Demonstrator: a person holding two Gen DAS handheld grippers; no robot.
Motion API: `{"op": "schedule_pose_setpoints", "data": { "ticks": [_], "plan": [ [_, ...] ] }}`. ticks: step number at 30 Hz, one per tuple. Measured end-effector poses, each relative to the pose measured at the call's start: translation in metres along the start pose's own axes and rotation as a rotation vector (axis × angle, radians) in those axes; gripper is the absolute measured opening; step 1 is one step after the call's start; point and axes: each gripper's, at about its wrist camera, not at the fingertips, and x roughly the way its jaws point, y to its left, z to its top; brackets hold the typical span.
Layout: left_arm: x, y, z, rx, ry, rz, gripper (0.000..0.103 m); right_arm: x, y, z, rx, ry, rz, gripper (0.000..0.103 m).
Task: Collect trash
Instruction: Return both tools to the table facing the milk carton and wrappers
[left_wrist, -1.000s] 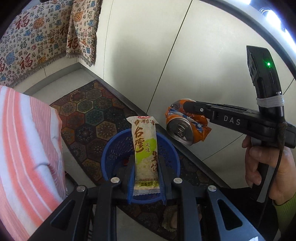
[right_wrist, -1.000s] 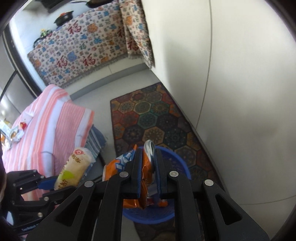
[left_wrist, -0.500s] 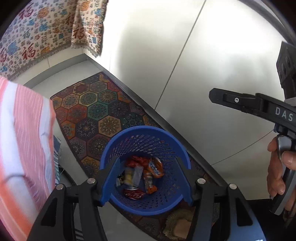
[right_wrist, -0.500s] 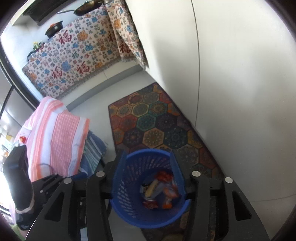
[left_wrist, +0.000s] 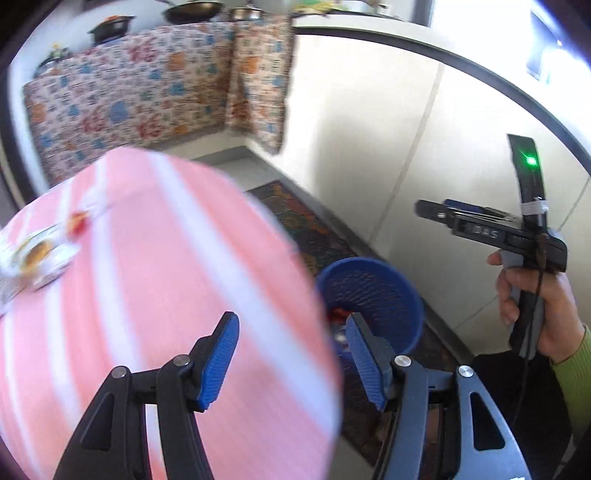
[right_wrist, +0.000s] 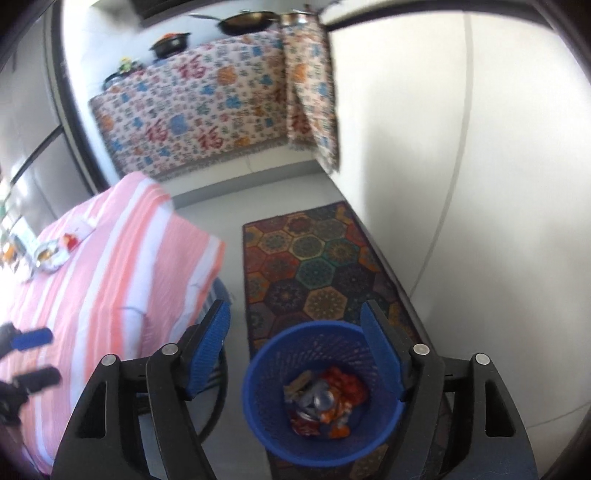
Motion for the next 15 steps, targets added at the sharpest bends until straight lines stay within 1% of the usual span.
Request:
{"op": "schedule_pose_setpoints", "data": {
  "ticks": [4,6,8,11,13,15],
  "plan": [
    [-0.032,0.071,-0.030,-0.075,-0.001,0.142,0.062,0.003,0.069,-0.003,-0.093,0.021,0.089,0.083],
    [-0.039,0.108,-0.045,-0.126,0.018,0.195,0.062,0.002,0.109,-0.005,-0.124,0.033,0.145,0.093],
    [-0.044,0.144,-0.056,-0.175,0.034,0.234,0.062,0.004,0.151,-0.007,-0.155,0.050,0.196,0.098],
    [-0.048,0.189,-0.068,-0.218,0.041,0.296,0.062,0.014,0.217,-0.006,-0.217,0.089,0.257,0.098],
    [-0.049,0.212,-0.072,-0.247,0.030,0.316,0.062,0.023,0.253,-0.005,-0.252,0.095,0.265,0.098],
    [-0.051,0.232,-0.074,-0.278,0.016,0.325,0.062,0.037,0.284,-0.006,-0.294,0.109,0.252,0.098]
  ]
}}
